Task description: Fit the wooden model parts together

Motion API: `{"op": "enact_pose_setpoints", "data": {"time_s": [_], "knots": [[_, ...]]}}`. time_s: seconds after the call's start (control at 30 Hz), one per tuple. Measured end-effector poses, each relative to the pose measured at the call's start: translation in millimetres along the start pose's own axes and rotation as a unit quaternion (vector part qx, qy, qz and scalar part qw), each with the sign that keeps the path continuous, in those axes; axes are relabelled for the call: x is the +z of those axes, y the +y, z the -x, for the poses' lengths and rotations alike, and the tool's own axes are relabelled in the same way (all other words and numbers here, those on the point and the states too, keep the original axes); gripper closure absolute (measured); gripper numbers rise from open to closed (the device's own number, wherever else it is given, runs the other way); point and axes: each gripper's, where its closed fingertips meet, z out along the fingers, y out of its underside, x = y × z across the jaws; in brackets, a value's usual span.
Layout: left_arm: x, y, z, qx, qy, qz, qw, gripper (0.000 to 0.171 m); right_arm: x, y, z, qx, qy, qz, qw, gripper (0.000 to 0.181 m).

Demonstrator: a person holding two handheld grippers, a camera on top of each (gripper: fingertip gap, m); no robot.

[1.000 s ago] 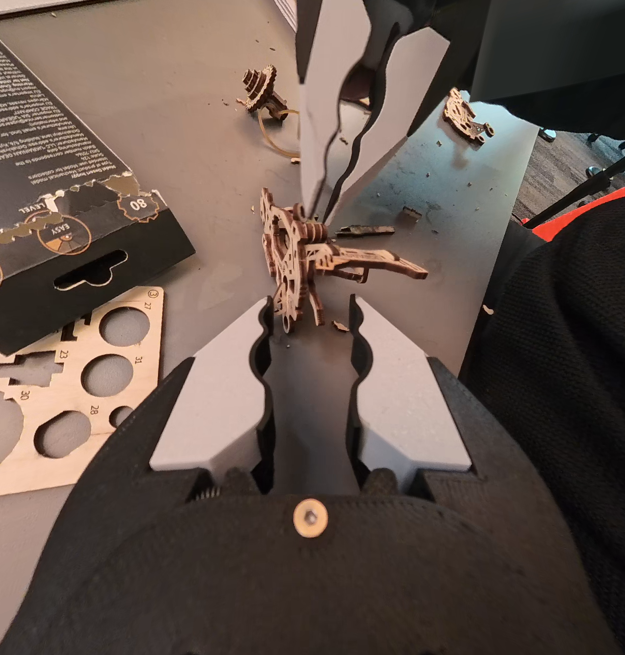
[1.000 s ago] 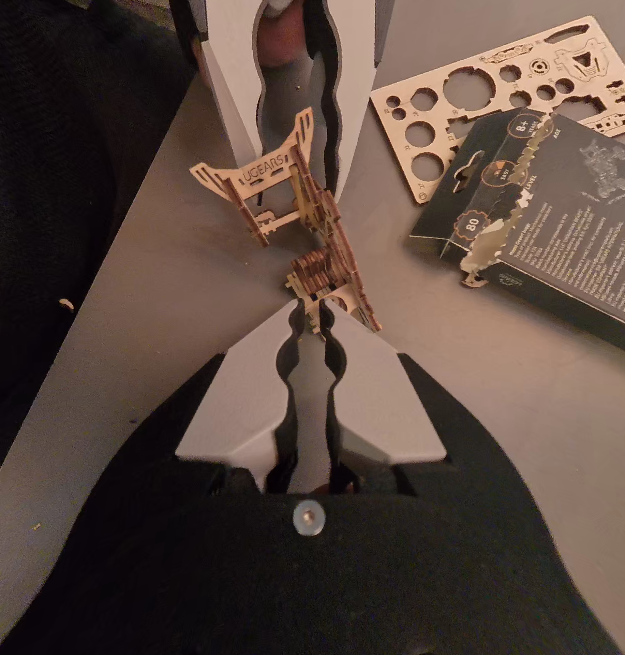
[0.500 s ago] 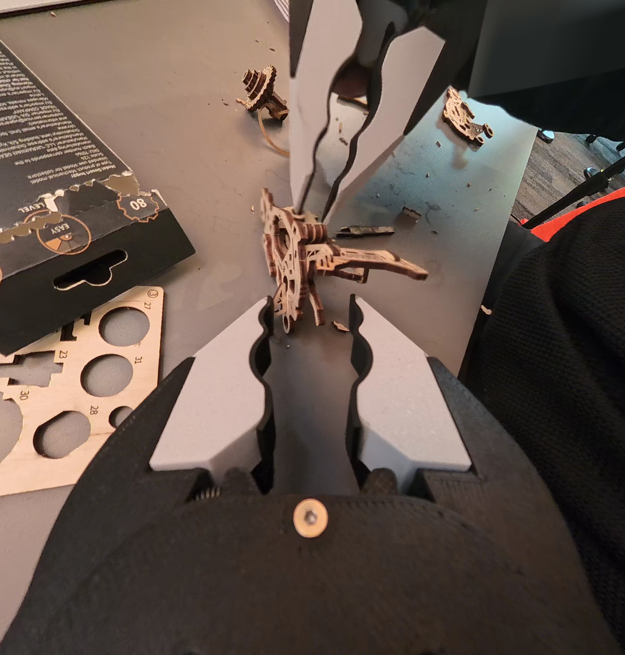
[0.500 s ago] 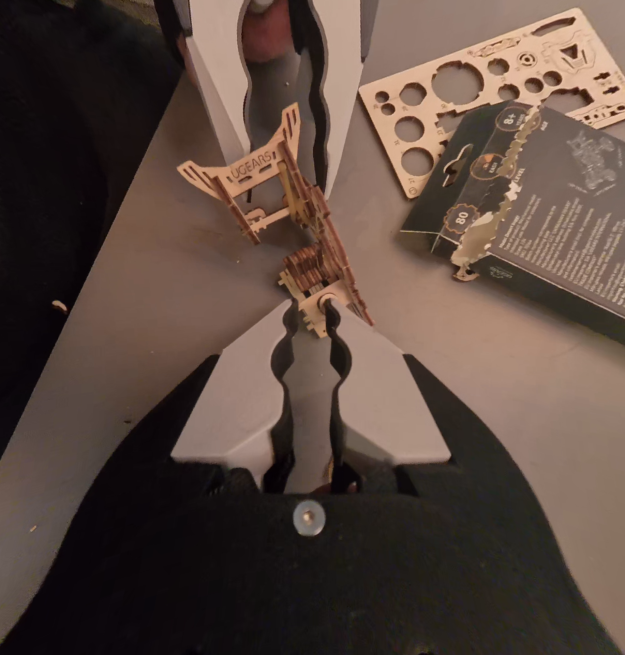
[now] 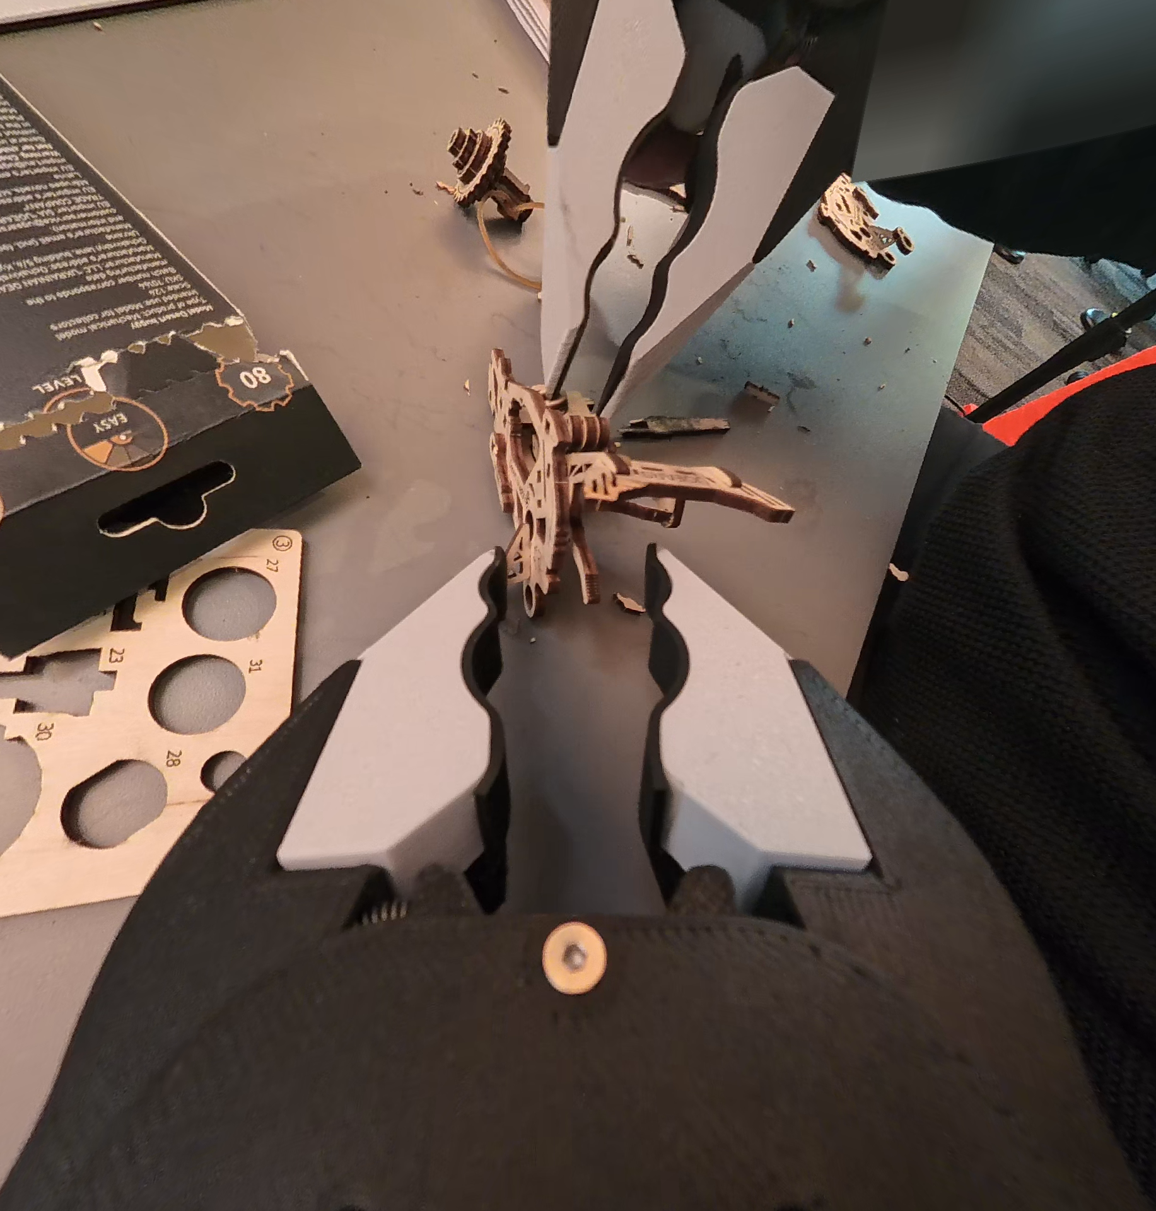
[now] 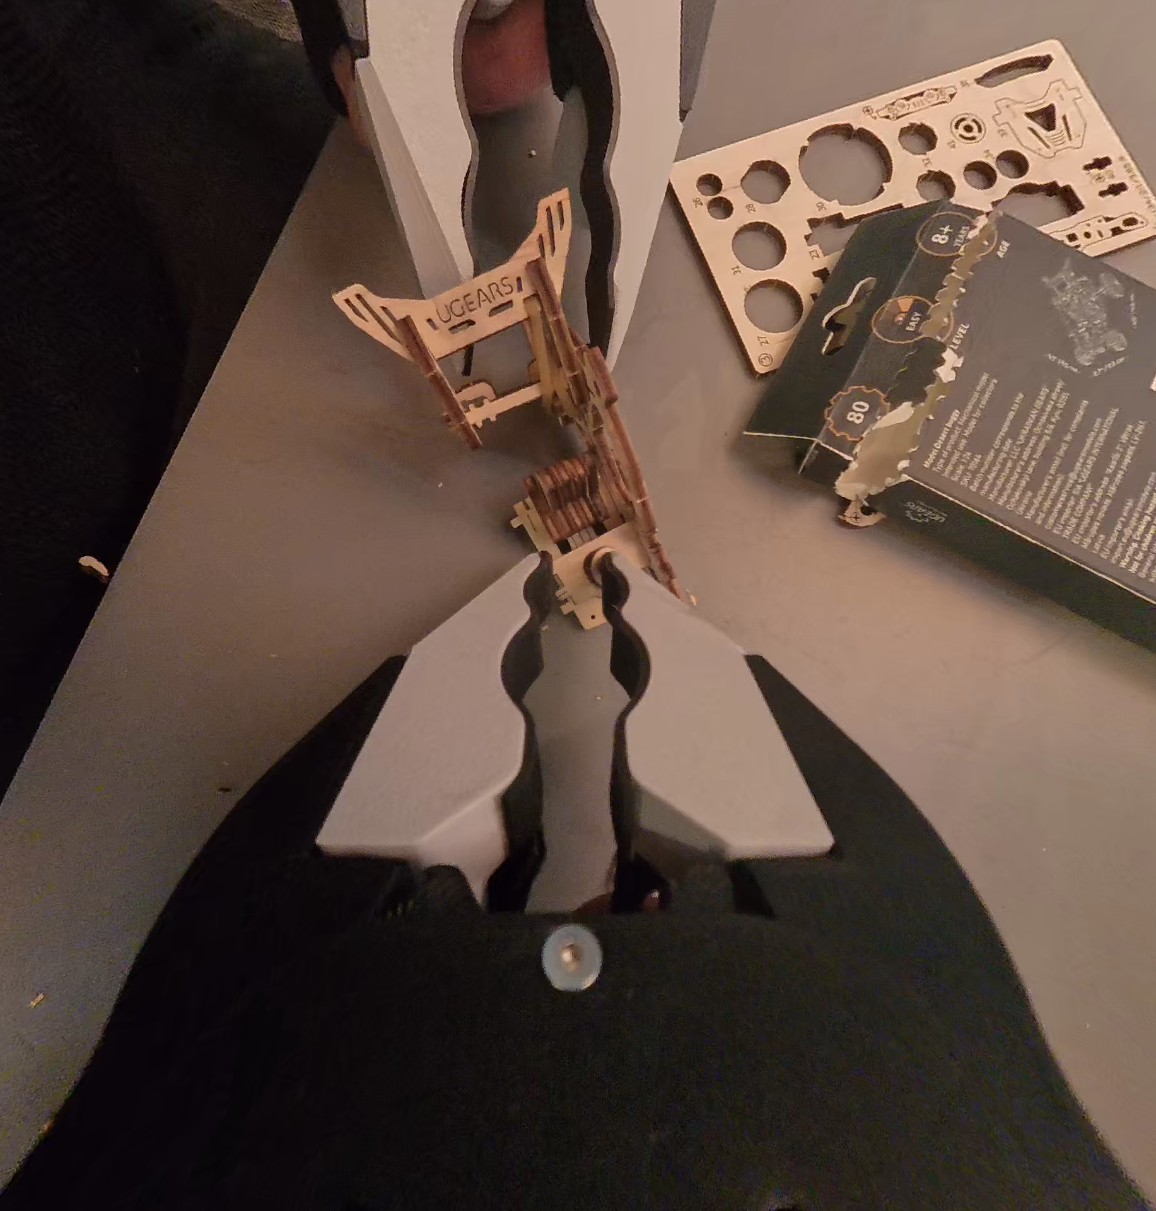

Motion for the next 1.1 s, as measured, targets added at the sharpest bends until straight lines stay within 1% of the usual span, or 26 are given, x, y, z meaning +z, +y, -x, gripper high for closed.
{"op": "enact_pose_setpoints", "data": {"time_s": [0.47, 0.6, 0.73, 0.87, 0.93, 1.1], "knots": [[0, 0, 0, 0.000, 0.000, 0.000, 1.000, 0.132, -2, -2, 7, -0.001, 0.003, 0.001, 1.000, 0.170], [0, 0, 0, 0.001, 0.000, 0.000, 1.000, 0.132, 0, 2, 10, 0.006, -0.007, 0.004, 1.000, 0.169], [0, 0, 0, 0.001, 0.000, 0.000, 1.000, 0.132, -1, 0, 13, 0.007, -0.011, -0.001, 1.000, 0.169], [0, 0, 0, 0.002, 0.000, 0.001, 1.000, 0.132, -7, -4, 6, 0.022, 0.004, -0.018, 1.000, 0.166], [0, 0, -1, 0.001, 0.000, 0.000, 1.000, 0.132, -7, -1, 2, 0.039, 0.009, -0.016, 0.999, 0.162], [0, 0, 0, 0.001, 0.000, 0.000, 1.000, 0.132, -3, 3, 9, 0.042, -0.002, -0.012, 0.999, 0.162]]}}
